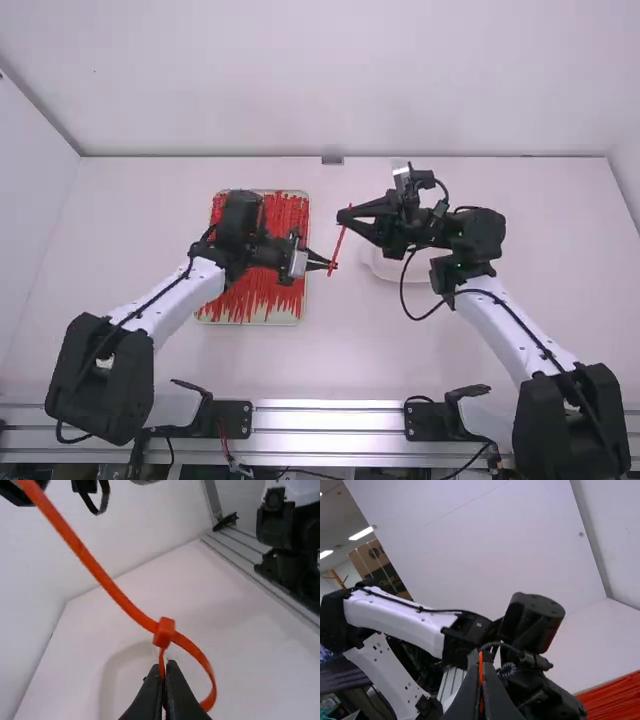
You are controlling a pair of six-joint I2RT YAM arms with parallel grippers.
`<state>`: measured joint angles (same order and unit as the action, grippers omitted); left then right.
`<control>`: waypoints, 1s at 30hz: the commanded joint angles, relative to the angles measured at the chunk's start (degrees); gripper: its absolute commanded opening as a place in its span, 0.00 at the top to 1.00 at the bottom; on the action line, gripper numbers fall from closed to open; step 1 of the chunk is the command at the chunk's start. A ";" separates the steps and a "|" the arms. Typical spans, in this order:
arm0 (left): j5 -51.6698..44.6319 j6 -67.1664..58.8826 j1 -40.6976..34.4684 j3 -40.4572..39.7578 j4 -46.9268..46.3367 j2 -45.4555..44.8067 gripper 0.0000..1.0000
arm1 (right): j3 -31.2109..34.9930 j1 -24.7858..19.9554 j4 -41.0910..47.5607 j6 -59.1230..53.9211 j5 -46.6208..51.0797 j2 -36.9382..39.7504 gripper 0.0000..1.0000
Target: Fasten the cable tie
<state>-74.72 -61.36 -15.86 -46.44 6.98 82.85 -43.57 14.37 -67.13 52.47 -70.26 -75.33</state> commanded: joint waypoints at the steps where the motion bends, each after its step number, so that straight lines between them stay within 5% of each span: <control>1: 4.74 6.91 0.00 5.92 3.78 0.79 0.98 | -1.40 -1.29 -2.10 1.75 5.49 0.85 1.00; 9: 4.85 26.84 0.00 18.16 36.35 0.79 0.98 | -1.40 -0.61 -1.86 1.49 5.55 0.85 1.00; 13: 5.16 32.92 0.00 20.72 45.53 0.79 0.98 | -1.40 0.13 -1.90 0.46 5.14 0.85 0.98; 15: 5.20 34.62 0.00 21.35 48.04 0.79 0.98 | -1.40 0.37 -1.46 -0.44 4.83 0.85 0.75; 18: 5.18 35.60 0.02 21.31 48.59 0.79 0.98 | -1.40 -0.02 -1.44 -1.07 3.80 0.85 0.59; 21: 5.18 36.48 0.00 21.18 48.59 0.79 0.98 | -1.40 -1.57 -0.37 -1.97 2.38 0.85 0.24; 22: 5.18 36.48 0.00 21.18 48.59 0.79 0.98 | -1.40 -2.10 0.63 -2.47 2.03 0.85 0.02; 30: 5.18 38.05 0.02 21.18 51.36 0.72 0.98 | -1.38 -7.15 18.95 -12.70 -1.33 0.85 0.02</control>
<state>-69.12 -24.51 -15.86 -25.06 57.74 83.64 -43.40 8.56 -50.63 45.19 -69.95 -75.35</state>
